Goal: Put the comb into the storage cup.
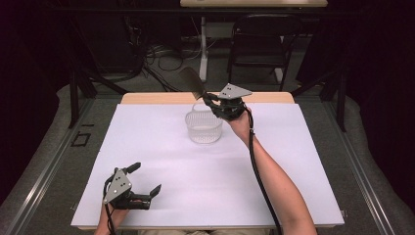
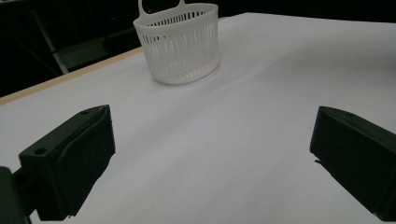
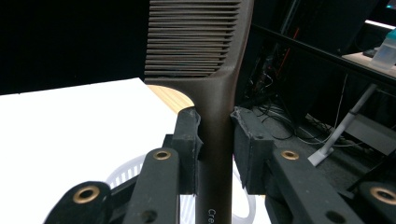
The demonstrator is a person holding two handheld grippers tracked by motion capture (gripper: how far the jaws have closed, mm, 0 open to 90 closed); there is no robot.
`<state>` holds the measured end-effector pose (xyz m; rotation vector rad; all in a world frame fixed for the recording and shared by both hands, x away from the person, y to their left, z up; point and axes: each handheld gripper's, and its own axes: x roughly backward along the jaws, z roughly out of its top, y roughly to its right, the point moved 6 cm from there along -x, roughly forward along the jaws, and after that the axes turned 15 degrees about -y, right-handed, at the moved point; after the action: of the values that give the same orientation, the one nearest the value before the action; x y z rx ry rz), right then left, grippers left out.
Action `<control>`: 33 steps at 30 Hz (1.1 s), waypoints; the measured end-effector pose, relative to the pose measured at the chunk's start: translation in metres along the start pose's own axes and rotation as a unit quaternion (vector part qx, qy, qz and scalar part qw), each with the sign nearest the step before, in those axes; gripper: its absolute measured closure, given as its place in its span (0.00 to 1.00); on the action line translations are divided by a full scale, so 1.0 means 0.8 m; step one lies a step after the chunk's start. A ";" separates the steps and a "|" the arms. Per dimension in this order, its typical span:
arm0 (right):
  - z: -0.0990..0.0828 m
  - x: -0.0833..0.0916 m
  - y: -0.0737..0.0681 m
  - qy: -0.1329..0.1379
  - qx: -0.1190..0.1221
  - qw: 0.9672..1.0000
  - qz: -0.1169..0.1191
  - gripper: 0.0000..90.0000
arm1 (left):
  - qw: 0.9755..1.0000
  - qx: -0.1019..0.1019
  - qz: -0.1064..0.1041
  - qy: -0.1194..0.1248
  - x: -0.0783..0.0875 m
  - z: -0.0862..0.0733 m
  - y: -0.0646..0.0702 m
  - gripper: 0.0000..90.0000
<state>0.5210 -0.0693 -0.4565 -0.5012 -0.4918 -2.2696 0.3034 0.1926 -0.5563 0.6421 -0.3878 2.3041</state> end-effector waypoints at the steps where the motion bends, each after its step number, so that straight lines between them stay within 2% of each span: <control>1: 0.000 0.000 0.000 0.000 0.000 1.000 0.000 0.81 | 1.000 0.000 0.000 0.000 0.000 0.000 0.000 0.00; 33: 0.003 -0.013 -0.001 -0.010 0.027 1.000 0.007 0.81 | 1.000 -0.002 0.001 0.000 0.000 0.000 0.000 0.00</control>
<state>0.5278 -0.0616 -0.4595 -0.4994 -0.5563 -2.2336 0.3031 0.1925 -0.5558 0.6399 -0.3945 2.3051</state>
